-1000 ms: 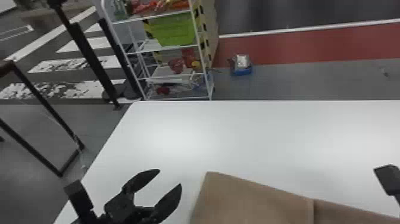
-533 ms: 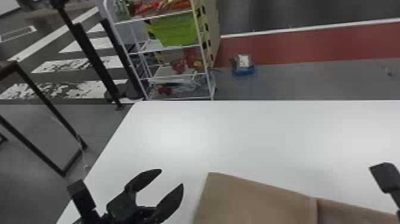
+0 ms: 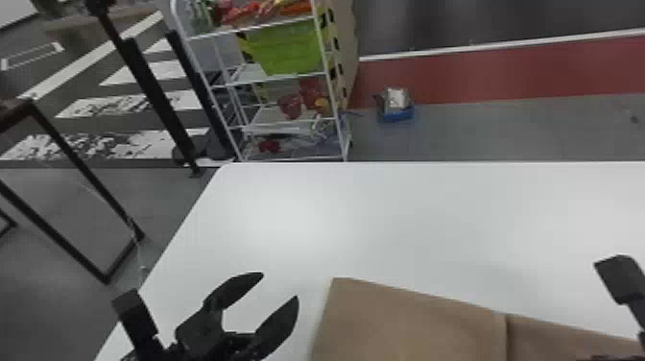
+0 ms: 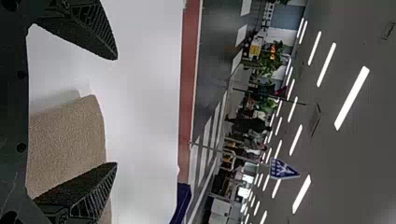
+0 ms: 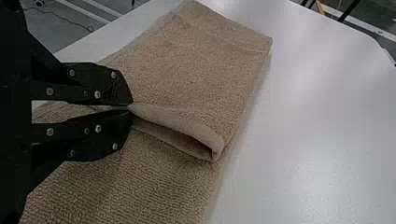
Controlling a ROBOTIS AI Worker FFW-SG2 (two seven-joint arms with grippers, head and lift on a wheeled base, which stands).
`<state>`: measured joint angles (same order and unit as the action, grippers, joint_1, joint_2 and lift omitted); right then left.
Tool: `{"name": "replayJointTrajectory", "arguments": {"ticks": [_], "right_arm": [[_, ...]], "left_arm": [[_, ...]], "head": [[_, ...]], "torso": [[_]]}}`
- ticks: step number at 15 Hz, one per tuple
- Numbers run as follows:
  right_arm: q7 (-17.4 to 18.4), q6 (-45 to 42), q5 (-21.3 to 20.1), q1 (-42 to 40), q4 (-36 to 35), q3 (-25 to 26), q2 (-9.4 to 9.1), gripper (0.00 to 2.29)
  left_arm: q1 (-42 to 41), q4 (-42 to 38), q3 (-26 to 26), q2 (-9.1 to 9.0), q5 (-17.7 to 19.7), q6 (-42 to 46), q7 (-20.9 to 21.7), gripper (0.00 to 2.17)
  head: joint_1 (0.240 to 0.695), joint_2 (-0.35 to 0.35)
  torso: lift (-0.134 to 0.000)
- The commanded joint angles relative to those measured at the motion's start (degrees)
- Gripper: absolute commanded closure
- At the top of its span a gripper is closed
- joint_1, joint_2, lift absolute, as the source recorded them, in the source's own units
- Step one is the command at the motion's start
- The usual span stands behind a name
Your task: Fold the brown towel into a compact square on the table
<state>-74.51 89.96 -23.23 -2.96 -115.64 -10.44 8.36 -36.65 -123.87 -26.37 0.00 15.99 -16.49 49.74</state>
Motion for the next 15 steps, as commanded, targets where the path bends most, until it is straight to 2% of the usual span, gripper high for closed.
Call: {"name": "replayJointTrajectory", "arguments": {"ticks": [1, 4, 5, 8, 10, 15], "right_arm": [[-0.02, 0.12, -0.85, 0.06, 0.5, 0.24, 0.43, 0.97], [-0.46, 0.12, -0.24, 0.24, 0.85, 1.21, 1.13, 0.97], [-0.72, 0.12, 0.82, 0.24, 0.5, 1.91, 1.13, 0.82], [-0.1, 0.12, 0.82, 0.41, -0.29, 2.0, 0.25, 0.77], [1.74, 0.12, 1.17, 0.94, -0.29, 3.41, -0.45, 0.77], [4.03, 0.12, 1.7, 3.49, 2.08, 3.93, -0.54, 0.77]], "left_arm": [[0.0, 0.03, 0.0, -0.15, 0.0, 0.0, 0.0, 0.07], [0.0, -0.06, 0.0, -0.15, -0.09, -0.17, 0.0, 0.07], [0.0, -0.06, 0.0, -0.15, -0.09, -0.17, 0.0, 0.07], [0.0, -0.23, 0.09, -0.15, -0.09, -0.17, 0.0, 0.07], [-0.09, -0.32, 0.0, -0.15, -0.09, -0.17, 0.0, 0.07], [-0.09, -0.32, 0.0, -0.15, -0.09, -0.17, 0.18, 0.07]], "head": [[0.695, 0.314], [0.695, 0.296], [0.695, 0.291], [0.695, 0.285], [0.695, 0.288], [0.695, 0.259]], "torso": [[-0.124], [-0.124], [-0.124], [-0.124], [-0.124], [-0.124]]}}
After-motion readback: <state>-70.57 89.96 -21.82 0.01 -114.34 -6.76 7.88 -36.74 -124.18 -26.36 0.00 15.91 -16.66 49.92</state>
